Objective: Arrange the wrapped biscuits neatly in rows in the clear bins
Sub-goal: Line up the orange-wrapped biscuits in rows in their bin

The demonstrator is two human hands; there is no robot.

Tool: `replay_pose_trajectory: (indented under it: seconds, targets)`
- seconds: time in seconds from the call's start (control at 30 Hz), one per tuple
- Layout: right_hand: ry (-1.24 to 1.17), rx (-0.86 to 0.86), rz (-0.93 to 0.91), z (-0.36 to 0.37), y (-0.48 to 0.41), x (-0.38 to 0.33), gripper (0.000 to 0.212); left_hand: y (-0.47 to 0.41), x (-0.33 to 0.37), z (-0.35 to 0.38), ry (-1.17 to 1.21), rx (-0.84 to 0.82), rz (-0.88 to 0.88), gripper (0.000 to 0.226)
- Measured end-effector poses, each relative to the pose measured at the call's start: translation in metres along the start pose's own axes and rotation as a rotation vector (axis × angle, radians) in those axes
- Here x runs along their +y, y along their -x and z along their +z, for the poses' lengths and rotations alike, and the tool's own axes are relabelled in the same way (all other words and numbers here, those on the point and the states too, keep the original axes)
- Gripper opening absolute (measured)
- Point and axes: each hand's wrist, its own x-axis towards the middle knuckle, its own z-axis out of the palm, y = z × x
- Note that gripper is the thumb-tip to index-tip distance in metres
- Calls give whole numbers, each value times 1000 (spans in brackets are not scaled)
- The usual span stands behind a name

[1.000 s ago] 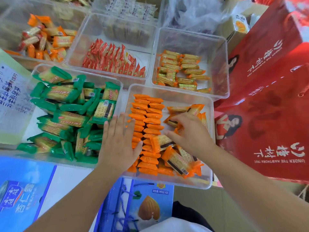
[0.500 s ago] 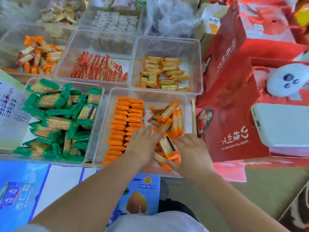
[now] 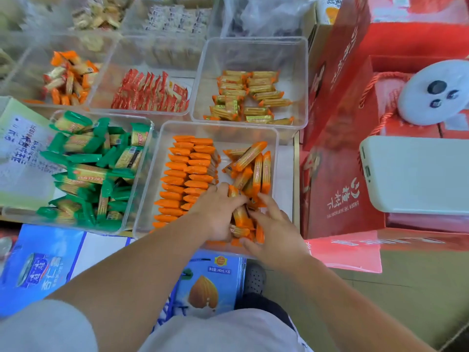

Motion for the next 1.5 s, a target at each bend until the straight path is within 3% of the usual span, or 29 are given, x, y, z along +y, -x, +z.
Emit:
replay_pose_trajectory:
  seconds: [0.27,0.47,0.63,0.73,0.8,0.87,1.0,1.17,1.3,1.43,1.5]
  targets:
    - [-54,5,-25,4,-1,5,68,-8,-1,-6,134,-117,-34,102]
    - [-57,34,1,7,-1,6,86,2,-10,-3,240,111,-31,74]
    - [-38,21,56,3,4,-3,95,27,-32,-7,643,447,-85,74]
    - [248,-11,139,-2,4,-15,94,50,-49,-4,967,553,-148,75]
    - [472,58,145,-6,3,-32,96,66,-57,3,1131,577,-178,75]
    - [489,101,65,-6,-3,-48,95,82,-61,13,1281,595,-206,75]
    - [313,-214,29,2,-31,-68,97,109,-64,28,1638,684,-309,77]
    - [471,-504,-23,11,-76,-62,99,113,-63,34,1919,731,-470,74]
    - [477,-476,-90,14,-98,-51,87,114,-58,40,2067,809,-584,73]
    - [569,-524,-127,17,-107,-50,105,113,-54,39,2051,808,-554,69]
    - [607,-541,-129,20,-107,-55,101,111,-55,38,2056,785,-541,65]
